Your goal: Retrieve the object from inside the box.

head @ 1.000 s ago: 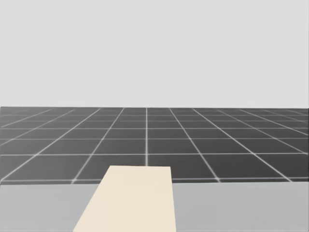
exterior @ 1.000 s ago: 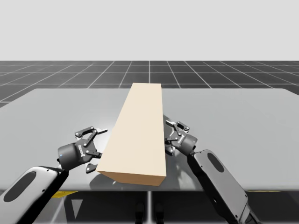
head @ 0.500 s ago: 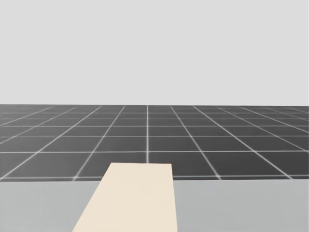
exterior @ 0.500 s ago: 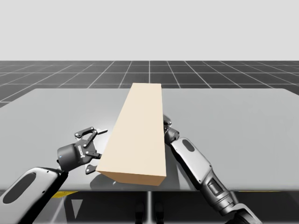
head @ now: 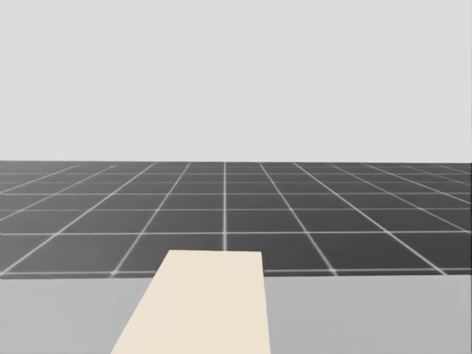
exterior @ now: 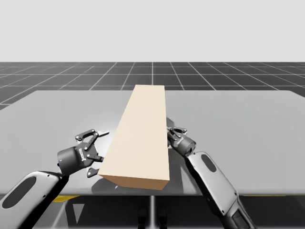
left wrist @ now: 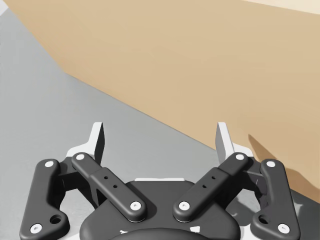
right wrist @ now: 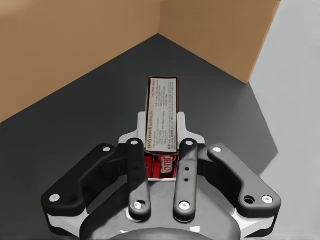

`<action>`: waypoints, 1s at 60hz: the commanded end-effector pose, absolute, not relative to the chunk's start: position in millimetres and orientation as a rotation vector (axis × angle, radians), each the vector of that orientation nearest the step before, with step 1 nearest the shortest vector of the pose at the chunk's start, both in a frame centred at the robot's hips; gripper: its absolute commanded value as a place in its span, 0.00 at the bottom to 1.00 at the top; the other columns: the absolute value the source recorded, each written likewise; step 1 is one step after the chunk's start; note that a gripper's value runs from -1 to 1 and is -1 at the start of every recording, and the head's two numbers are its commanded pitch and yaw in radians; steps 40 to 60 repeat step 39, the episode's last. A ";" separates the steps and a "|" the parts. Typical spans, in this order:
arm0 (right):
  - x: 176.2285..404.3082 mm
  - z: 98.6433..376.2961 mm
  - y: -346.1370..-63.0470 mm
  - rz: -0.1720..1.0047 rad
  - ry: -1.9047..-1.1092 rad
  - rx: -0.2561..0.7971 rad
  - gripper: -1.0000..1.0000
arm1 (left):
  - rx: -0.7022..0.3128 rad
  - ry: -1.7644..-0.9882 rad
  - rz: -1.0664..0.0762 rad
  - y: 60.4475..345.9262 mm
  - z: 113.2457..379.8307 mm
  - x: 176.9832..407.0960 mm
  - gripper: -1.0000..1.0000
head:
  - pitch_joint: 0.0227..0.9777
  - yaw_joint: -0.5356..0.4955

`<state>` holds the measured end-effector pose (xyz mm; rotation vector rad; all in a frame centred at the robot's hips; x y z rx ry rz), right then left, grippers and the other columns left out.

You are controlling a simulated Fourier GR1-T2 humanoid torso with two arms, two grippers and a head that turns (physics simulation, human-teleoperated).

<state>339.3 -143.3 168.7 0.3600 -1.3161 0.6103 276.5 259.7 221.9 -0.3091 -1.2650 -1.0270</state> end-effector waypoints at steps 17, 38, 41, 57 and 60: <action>246.2 252.0 -270.0 0.295 -1.604 0.218 1.00 | -0.299 -1.289 -0.990 267.1 225.1 279.9 0.00 | 0.17 0.49; 216.0 387.3 -289.3 0.202 -1.892 0.137 1.00 | -0.292 -1.290 -0.977 269.6 224.5 282.5 0.00 | 0.17 0.49; 214.1 396.5 -286.3 0.208 -1.911 0.142 1.00 | -0.292 -1.290 -0.977 269.6 224.4 282.6 0.00 | 0.17 0.49; 214.1 396.5 -286.3 0.208 -1.911 0.142 1.00 | -0.292 -1.290 -0.977 269.6 224.4 282.6 0.00 | 0.17 0.49; 214.1 396.5 -286.3 0.208 -1.911 0.142 1.00 | -0.292 -1.290 -0.977 269.6 224.4 282.6 0.00 | 0.17 0.49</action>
